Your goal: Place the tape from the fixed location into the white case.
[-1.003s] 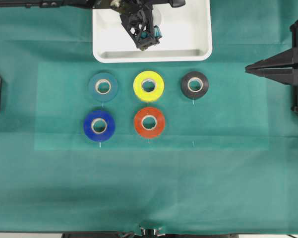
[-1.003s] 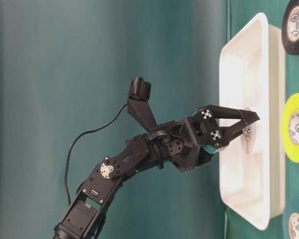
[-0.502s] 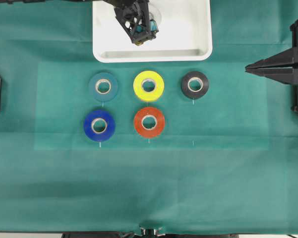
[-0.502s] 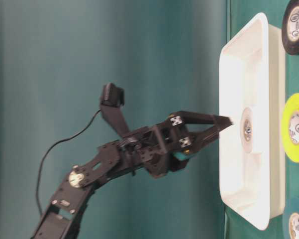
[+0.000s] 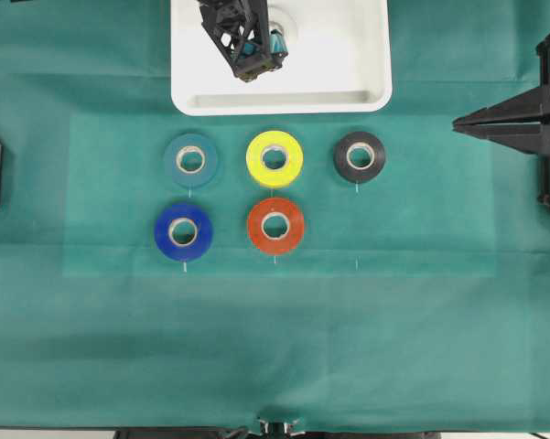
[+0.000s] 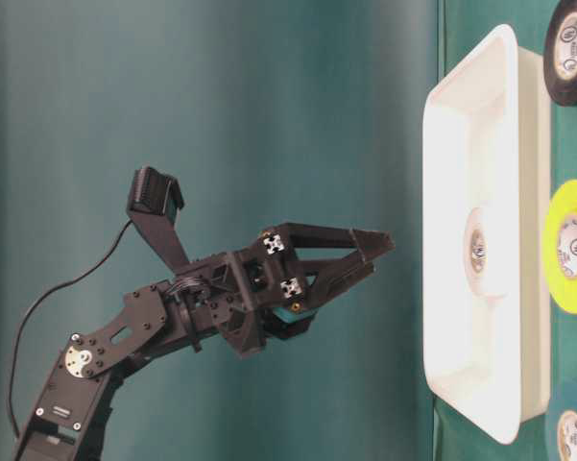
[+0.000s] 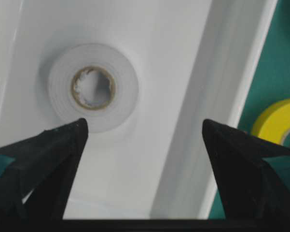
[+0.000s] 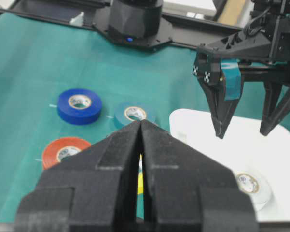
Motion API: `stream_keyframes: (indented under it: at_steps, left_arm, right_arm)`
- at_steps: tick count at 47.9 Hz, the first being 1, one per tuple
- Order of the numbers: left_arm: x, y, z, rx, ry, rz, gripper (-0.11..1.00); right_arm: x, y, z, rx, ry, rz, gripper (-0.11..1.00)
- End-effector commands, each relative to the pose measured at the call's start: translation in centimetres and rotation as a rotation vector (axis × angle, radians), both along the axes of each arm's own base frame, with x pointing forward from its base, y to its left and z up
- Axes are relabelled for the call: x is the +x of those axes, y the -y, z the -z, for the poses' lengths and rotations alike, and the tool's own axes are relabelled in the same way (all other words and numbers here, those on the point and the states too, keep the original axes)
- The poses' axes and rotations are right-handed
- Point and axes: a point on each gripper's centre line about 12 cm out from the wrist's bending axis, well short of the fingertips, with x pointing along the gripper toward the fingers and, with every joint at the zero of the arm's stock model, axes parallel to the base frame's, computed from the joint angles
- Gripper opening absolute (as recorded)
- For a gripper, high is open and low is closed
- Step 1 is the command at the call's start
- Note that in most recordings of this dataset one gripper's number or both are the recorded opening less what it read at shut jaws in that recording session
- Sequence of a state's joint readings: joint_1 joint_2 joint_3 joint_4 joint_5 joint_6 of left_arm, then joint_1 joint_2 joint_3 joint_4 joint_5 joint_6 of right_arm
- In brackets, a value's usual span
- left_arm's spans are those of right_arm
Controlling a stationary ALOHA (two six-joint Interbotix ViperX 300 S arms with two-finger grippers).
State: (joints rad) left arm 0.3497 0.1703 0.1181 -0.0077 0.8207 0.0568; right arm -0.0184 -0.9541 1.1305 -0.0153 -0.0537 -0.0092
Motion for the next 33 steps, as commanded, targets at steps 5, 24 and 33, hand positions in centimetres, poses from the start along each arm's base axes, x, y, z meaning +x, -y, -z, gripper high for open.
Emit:
stream_keyframes:
  at_steps: [5,24,33]
  left_arm:
    - [-0.03,0.25,-3.24,0.017,0.054,0.002,0.93]
    - [0.02,0.38,-3.53,0.018,0.059,0.005,0.93]
    - [0.01,0.31,-3.46,0.017,0.057,0.003,0.93]
  right_arm:
    - [0.29,0.04,-1.18,-0.004,0.028,0.001,0.00]
    - [0.29,0.04,-1.13,-0.003,0.023,0.001,0.00]
    - [0.29,0.04,-1.13,-0.002,0.023,0.001,0.00]
